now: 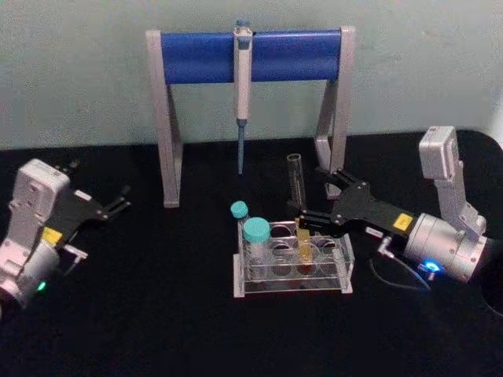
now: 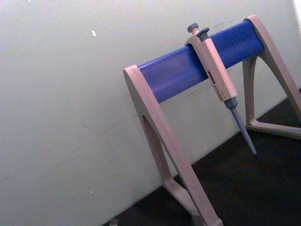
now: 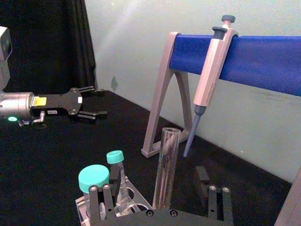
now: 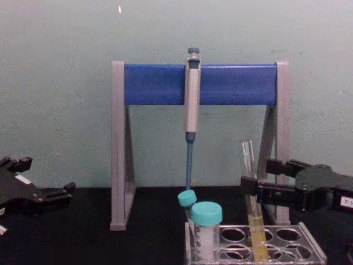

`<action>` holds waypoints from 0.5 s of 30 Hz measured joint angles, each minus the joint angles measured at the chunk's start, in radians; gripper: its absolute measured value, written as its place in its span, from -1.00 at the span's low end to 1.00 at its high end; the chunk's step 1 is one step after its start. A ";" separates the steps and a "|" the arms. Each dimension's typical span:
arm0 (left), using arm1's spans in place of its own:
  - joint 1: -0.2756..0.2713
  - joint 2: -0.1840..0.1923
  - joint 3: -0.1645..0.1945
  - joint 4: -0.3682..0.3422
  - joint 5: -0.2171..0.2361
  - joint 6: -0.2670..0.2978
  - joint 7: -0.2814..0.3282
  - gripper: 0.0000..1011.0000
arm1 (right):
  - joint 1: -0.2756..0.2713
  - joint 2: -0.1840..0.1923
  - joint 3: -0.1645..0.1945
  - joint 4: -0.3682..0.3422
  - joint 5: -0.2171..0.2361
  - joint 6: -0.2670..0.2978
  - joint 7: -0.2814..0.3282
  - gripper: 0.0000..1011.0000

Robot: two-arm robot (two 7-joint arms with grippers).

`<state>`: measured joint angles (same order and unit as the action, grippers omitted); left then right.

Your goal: Pick up the test tube from the test tube rack, shake it, then place it back into the test tube rack.

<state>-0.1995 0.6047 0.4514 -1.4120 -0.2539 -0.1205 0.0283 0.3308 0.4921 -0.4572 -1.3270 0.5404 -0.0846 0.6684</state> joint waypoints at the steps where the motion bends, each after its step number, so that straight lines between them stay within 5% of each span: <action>1: 0.000 0.000 0.000 0.000 0.000 0.000 0.000 0.98 | 0.000 0.000 0.000 0.000 0.000 0.000 0.000 0.98; 10: 0.000 0.000 0.000 0.000 0.000 0.000 0.000 0.98 | -0.024 0.010 0.028 -0.041 0.022 -0.048 0.007 0.98; 15: 0.000 0.000 0.000 0.000 0.000 0.000 0.000 0.98 | -0.081 0.006 0.101 -0.117 0.041 -0.096 -0.083 0.98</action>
<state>-0.1995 0.6047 0.4514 -1.4120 -0.2539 -0.1205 0.0283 0.2494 0.4977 -0.3562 -1.4445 0.5814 -0.1802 0.5853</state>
